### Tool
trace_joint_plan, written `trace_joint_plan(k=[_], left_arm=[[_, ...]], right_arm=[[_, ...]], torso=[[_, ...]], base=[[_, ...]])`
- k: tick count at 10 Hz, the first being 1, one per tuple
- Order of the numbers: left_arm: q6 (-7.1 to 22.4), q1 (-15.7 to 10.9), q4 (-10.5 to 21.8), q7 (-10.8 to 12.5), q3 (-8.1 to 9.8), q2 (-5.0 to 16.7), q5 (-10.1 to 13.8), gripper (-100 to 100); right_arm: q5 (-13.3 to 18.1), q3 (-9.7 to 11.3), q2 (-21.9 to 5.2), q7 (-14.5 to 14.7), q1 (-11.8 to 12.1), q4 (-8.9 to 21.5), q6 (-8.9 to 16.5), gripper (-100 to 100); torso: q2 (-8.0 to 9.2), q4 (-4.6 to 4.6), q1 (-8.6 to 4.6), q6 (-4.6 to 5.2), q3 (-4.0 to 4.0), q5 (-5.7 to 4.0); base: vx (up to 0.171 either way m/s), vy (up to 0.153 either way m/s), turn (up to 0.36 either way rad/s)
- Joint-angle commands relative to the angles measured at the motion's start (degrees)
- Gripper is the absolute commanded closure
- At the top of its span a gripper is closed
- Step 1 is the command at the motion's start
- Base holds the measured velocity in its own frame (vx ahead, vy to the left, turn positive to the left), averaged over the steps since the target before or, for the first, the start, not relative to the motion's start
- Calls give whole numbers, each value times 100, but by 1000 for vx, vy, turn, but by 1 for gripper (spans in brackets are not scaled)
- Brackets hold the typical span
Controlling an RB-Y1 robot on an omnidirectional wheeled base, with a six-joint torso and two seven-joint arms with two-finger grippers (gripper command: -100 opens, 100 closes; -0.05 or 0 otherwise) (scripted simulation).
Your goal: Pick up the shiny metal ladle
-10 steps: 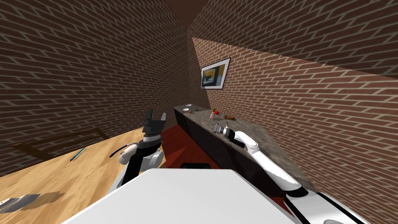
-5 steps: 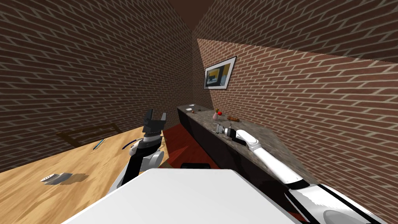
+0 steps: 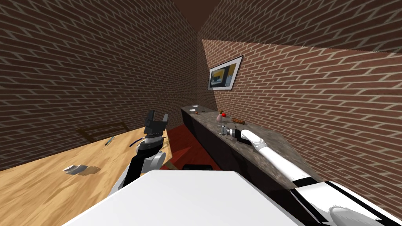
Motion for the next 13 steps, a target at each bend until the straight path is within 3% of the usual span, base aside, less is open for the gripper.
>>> trace_joint_plan(k=[1, 3, 4, 6, 9, 11, 12, 13], left_arm=[[0, 0, 0, 0, 0, 0, 0, 0], [0, 0, 0, 0, 0, 0, 0, 0], [0, 0, 0, 0, 0, 0, 0, 0], [0, 0, 0, 0, 0, 0, 0, 0], [0, 0, 0, 0, 0, 0, 0, 0], [0, 1, 0, 0, 0, 0, 0, 0], [0, 1, 0, 0, 0, 0, 0, 0], [0, 0, 0, 0, 0, 0, 0, 0]], right_arm=[[286, 36, -282, 286, -143, 286, -122, -100], [292, 36, -282, 287, -143, 556, -122, -100], [580, 92, -520, 543, -281, 719, -203, -100], [580, 92, -520, 543, -281, 972, -203, -100], [1103, 194, -959, 1040, -540, 1532, -356, -100], [1116, 194, -959, 1040, -540, 1771, -356, -100], [1362, 242, -1154, 1278, -657, 1950, -429, -100], [1362, 242, -1154, 1278, -657, 2197, -429, -100]], torso=[[0, 0, 0, 0, 0, 0], [-2, 0, -1, -2, -1, 1], [1, 0, -1, 3, 1, 0], [-1, 0, -4, 1, -1, 0], [-4, 0, -3, -1, -2, 0], [-6, -1, -7, 2, -3, -2], [-3, 0, -4, 3, -1, -1], [-7, -1, -2, -4, -4, 0]], base=[[1, -7, 154], [1, -11, 78], [2, -9, 198], [5, -16, 33], [11, -17, 170], [12, -21, 12], [16, -12, 157], [17, -20, 108]])
